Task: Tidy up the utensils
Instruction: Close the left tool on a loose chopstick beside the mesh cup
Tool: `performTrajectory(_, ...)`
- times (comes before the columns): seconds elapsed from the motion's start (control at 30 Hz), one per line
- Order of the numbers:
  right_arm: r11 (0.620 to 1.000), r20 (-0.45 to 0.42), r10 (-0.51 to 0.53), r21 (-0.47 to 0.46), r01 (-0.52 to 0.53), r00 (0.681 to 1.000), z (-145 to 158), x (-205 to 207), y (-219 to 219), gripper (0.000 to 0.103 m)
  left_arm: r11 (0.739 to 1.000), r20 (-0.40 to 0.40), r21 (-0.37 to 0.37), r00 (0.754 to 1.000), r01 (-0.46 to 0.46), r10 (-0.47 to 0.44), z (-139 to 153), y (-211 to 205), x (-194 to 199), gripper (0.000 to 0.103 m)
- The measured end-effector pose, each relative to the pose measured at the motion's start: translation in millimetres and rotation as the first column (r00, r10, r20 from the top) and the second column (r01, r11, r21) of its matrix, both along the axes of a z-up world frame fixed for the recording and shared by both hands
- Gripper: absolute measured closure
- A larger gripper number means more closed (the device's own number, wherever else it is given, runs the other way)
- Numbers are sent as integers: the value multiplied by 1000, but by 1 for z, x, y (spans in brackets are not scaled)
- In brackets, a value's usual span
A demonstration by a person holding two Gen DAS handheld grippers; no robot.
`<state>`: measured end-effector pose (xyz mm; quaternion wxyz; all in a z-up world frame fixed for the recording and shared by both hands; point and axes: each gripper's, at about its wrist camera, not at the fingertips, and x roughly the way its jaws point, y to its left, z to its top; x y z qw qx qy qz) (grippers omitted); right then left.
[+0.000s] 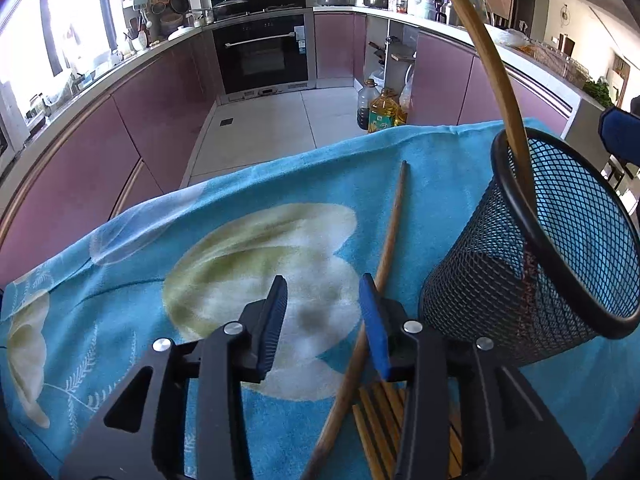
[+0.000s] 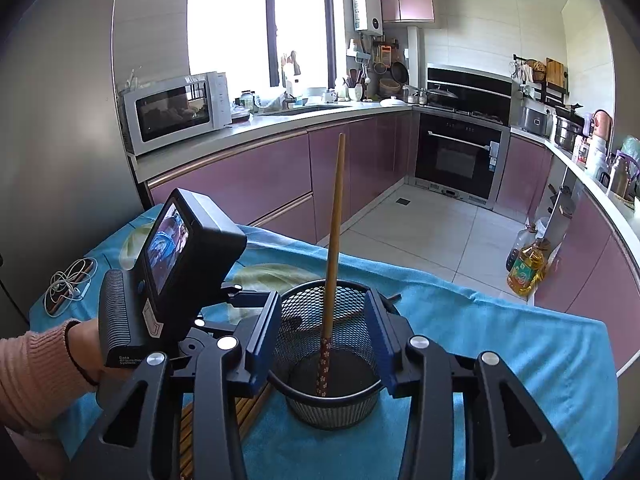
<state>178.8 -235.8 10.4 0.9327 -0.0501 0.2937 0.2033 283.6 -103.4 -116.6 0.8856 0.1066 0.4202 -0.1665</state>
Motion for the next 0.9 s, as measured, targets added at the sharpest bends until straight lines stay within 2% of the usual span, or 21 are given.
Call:
performTrajectory(0.17, 1000, -4, 2, 3, -2, 1000, -1, 0, 0, 62, 1000, -21, 11, 1000, -2, 2, -5, -4, 3, 70)
performTrajectory(0.43, 1000, -12, 1, 13, -1, 1000, -3, -2, -5, 62, 1000, -34, -10, 999, -8, 8, -5, -5, 4, 99)
performTrajectory(0.5, 1000, -13, 1, 13, -1, 1000, -4, -3, -5, 62, 1000, -42, -26, 999, -16, 15, -5, -3, 5, 102)
performTrajectory(0.63, 1000, -16, -3, 16, 3, 1000, -4, -4, -7, 62, 998, -56, -55, 998, -31, 28, -4, 5, 6, 102)
performTrajectory(0.9, 1000, -27, -7, 27, 8, 1000, -5, -2, -9, 62, 999, -51, -46, 998, -25, 22, -3, 6, 2, 100)
